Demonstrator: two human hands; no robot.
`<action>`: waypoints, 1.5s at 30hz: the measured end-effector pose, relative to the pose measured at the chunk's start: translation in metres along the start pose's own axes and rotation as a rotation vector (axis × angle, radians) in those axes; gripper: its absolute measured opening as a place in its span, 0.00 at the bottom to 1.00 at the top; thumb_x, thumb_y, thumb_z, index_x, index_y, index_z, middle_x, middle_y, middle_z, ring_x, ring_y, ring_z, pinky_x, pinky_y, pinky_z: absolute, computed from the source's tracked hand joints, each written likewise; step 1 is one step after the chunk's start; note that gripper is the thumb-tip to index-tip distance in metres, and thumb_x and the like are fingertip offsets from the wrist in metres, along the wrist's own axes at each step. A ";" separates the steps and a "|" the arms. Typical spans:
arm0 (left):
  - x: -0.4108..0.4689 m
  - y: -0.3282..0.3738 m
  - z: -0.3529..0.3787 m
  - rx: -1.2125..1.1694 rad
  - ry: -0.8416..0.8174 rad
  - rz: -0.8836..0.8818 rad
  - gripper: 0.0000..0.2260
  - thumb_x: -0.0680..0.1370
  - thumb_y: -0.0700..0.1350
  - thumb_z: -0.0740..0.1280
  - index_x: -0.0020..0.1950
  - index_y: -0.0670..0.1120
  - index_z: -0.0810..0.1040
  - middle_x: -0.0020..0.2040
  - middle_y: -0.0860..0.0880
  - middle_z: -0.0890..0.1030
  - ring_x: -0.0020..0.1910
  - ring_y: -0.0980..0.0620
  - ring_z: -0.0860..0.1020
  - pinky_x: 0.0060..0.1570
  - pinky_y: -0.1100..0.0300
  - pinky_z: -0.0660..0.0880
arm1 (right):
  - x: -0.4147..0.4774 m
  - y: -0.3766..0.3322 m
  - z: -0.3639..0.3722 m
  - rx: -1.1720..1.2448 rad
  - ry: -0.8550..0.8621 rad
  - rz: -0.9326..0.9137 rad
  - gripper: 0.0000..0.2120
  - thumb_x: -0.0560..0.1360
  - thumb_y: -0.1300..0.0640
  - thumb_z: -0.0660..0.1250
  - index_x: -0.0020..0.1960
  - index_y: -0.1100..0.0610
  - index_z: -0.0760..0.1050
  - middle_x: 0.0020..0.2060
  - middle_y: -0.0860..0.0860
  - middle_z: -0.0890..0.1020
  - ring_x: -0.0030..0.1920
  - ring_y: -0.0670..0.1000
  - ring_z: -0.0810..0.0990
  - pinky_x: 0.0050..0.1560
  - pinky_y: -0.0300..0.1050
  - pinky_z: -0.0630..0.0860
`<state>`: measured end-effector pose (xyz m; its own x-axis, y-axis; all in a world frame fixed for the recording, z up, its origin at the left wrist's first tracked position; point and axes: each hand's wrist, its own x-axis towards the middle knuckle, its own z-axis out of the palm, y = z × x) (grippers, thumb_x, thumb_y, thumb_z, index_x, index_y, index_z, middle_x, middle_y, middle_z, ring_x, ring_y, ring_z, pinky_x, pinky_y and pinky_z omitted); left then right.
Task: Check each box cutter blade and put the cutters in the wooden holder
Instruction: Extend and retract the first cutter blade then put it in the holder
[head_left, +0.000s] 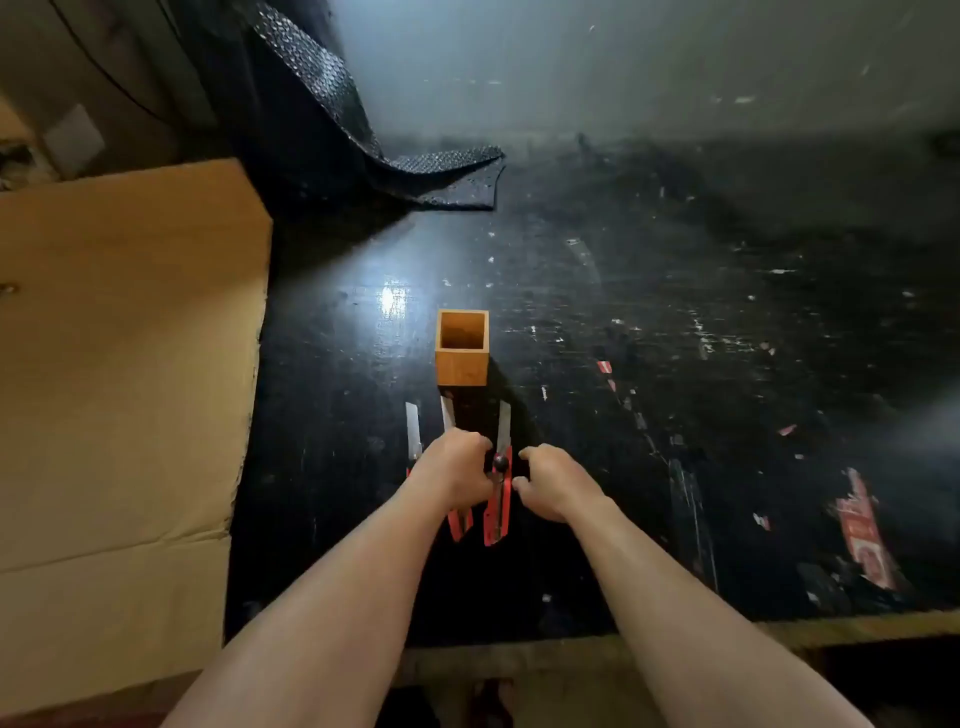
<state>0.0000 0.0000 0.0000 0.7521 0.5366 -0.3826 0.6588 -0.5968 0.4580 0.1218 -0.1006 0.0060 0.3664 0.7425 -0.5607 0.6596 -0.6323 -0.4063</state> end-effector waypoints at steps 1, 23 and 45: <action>0.005 -0.003 0.008 0.018 -0.008 -0.008 0.06 0.74 0.49 0.71 0.47 0.48 0.83 0.42 0.49 0.83 0.41 0.49 0.82 0.45 0.48 0.84 | 0.003 0.002 0.004 0.006 -0.003 0.013 0.22 0.80 0.57 0.66 0.73 0.56 0.72 0.69 0.56 0.76 0.65 0.55 0.79 0.63 0.51 0.78; -0.008 0.015 0.026 -0.708 0.328 -0.198 0.12 0.78 0.37 0.73 0.60 0.47 0.83 0.52 0.51 0.86 0.53 0.54 0.84 0.55 0.54 0.83 | -0.007 0.016 0.017 0.886 0.238 0.045 0.08 0.78 0.64 0.70 0.52 0.52 0.79 0.47 0.54 0.86 0.47 0.52 0.88 0.52 0.55 0.85; -0.062 0.015 -0.141 -1.202 0.329 0.097 0.18 0.79 0.26 0.65 0.66 0.41 0.80 0.41 0.47 0.89 0.38 0.50 0.88 0.35 0.56 0.84 | -0.043 -0.104 -0.109 0.609 0.524 -0.607 0.13 0.79 0.66 0.67 0.60 0.54 0.80 0.48 0.52 0.85 0.46 0.47 0.86 0.45 0.40 0.84</action>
<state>-0.0392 0.0418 0.1439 0.6426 0.7477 -0.1674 0.0380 0.1870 0.9816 0.1086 -0.0422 0.1507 0.4186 0.8877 0.1920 0.4362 -0.0110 -0.8998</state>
